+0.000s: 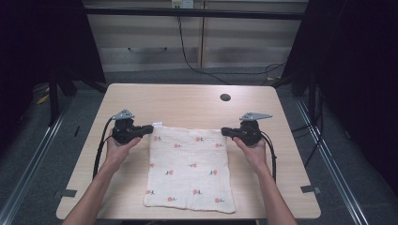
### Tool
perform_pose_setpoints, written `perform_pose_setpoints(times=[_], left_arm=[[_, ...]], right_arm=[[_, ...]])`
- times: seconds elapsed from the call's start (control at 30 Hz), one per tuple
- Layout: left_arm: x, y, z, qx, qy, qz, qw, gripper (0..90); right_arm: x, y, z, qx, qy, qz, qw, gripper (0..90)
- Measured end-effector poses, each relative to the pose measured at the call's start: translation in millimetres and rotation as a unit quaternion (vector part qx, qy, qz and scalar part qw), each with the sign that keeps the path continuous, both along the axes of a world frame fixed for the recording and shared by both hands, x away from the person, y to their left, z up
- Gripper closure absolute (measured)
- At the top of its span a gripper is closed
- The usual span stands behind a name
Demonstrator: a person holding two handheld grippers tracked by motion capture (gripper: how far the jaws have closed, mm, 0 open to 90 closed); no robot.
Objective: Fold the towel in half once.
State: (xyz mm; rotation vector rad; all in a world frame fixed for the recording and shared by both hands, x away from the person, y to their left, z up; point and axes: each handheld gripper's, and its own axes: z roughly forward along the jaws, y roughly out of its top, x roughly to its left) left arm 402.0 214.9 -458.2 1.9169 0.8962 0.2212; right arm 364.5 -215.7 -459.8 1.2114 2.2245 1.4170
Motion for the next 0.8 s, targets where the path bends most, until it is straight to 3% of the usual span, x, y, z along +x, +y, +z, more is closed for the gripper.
perform_pose_setpoints(times=[0.47,0.67,0.8], left_arm=[[-12.3,-4.6,28.6,-0.02,-0.044,-0.017,0.9987,85.2],[-21.5,-6.2,48.6,-0.042,-0.072,-0.024,0.9963,85.2],[-23.7,-5.3,53.2,-0.041,-0.079,-0.031,0.9955,85.3]], right_arm=[[-8.1,-4.6,26.2,0.029,-0.04,-0.007,0.9988,87.5],[-14.9,-9.8,43.9,0.043,-0.069,-0.011,0.9966,87.5],[-19.8,-18.7,53.8,0.058,-0.084,-0.016,0.9947,87.6]])
